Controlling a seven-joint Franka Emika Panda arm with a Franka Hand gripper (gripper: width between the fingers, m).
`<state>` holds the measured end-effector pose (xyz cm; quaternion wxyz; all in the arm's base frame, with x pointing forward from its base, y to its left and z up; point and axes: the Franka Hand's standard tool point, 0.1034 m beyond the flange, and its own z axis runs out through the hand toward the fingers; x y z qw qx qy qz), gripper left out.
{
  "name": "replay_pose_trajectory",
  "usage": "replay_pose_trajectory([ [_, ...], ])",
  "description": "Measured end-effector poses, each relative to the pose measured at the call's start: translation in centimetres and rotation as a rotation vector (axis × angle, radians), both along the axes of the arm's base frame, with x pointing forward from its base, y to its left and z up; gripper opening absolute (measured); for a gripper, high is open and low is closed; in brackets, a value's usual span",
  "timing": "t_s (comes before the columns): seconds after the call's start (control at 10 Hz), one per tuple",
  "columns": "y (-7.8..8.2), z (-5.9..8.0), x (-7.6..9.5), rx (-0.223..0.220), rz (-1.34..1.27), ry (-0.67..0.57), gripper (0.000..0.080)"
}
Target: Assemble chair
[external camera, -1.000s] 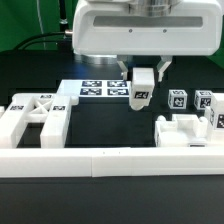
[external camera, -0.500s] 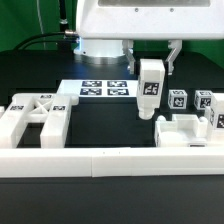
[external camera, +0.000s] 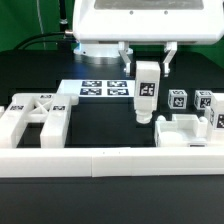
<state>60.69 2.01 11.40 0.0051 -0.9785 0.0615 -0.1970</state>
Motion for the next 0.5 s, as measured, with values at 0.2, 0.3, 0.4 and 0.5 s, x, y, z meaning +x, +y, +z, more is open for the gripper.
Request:
replay_pose_trajectory([
  [0.2,1.61,0.37,1.10,-0.004,0.012,-0.074,0.0287],
  [0.3,1.27,0.16,0.94,-0.006,0.012,-0.062,0.0287],
  [0.4,1.22,0.16,0.96,-0.006,0.012,-0.062,0.0287],
  [0.5,1.20,0.04,0.98,-0.010,0.014,-0.067,0.0287],
])
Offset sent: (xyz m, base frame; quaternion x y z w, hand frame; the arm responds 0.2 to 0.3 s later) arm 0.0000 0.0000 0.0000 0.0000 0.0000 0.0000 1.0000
